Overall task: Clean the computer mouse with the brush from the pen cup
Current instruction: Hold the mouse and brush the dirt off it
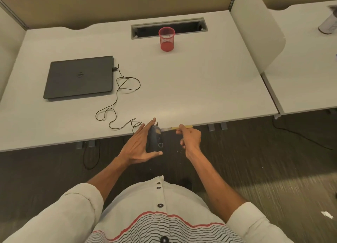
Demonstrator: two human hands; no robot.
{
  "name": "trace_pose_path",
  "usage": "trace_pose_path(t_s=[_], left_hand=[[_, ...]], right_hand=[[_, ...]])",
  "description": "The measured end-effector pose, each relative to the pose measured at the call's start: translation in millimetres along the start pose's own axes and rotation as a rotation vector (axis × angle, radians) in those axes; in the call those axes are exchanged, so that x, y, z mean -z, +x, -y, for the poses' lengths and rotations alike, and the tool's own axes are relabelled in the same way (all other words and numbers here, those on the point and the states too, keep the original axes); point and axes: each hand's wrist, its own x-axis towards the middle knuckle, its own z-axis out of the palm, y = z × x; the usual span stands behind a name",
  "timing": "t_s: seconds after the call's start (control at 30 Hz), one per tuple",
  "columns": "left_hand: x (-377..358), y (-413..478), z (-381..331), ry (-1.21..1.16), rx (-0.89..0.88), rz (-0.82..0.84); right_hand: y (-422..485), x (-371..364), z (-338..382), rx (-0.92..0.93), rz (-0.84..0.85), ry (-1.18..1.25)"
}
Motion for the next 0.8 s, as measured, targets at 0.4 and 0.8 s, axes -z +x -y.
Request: trace_pose_path(t_s=[0.4, 0.8], left_hand=[[-5, 12, -16, -0.152, 0.105, -0.102], [0, 17, -26, -0.200, 0.192, -0.084]], right_hand=[[-15, 23, -24, 0.054, 0.108, 0.026], [-14, 29, -15, 0.156, 0.158, 0.141]])
